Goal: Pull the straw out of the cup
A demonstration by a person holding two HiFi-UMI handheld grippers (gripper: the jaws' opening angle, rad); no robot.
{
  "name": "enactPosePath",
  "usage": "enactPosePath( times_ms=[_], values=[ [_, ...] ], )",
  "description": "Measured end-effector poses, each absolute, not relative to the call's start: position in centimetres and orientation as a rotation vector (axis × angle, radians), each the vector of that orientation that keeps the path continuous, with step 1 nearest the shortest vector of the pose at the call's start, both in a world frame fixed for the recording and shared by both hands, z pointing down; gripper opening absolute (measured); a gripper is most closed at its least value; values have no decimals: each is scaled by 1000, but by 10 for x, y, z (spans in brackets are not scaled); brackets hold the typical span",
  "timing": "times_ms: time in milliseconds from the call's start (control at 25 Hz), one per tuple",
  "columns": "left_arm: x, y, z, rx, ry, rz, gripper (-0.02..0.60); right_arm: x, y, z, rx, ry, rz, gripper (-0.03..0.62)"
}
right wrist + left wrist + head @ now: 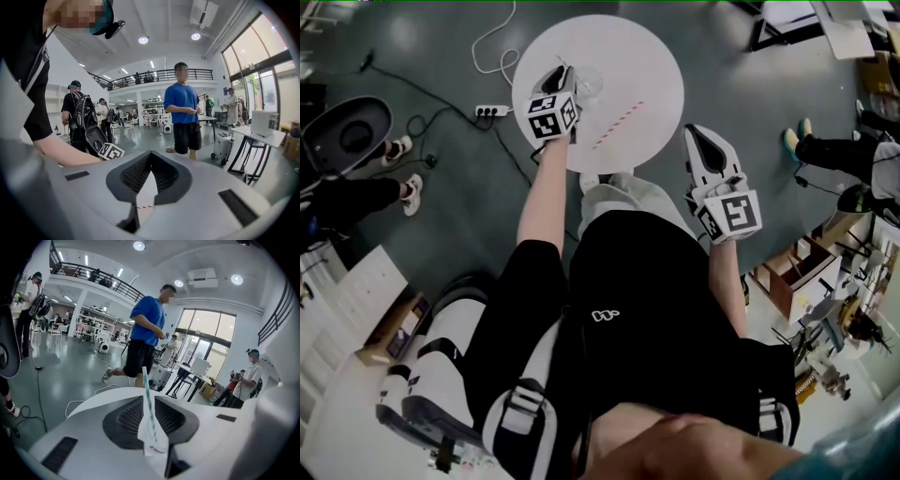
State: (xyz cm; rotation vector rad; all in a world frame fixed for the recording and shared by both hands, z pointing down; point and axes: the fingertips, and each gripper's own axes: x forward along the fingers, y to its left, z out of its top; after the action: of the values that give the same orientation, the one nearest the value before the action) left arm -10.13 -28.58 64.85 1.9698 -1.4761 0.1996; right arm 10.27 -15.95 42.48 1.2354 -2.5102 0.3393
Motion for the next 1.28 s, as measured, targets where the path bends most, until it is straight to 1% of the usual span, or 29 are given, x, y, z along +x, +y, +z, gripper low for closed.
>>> enactPosePath(
  times_ms=[240, 400, 480, 520, 1280],
  values=[
    [-102, -292, 659, 1946, -1467, 190, 66, 107, -159, 427, 1235, -2496, 327, 15],
    [-98, -294, 651, 1963, -1451, 140, 64, 112, -160, 426, 1235, -2491, 325, 15],
    [-94, -293, 644, 1982, -1446, 128, 31, 112, -160, 425, 1231, -2495, 326, 15],
    [-92, -292, 640, 1990, -1443, 124, 29, 112, -160, 424, 1227, -2498, 327, 15],
    [-93, -271, 554, 2153, -1505, 28, 28, 93, -162, 432, 1146, -2576, 360, 15]
  ],
)
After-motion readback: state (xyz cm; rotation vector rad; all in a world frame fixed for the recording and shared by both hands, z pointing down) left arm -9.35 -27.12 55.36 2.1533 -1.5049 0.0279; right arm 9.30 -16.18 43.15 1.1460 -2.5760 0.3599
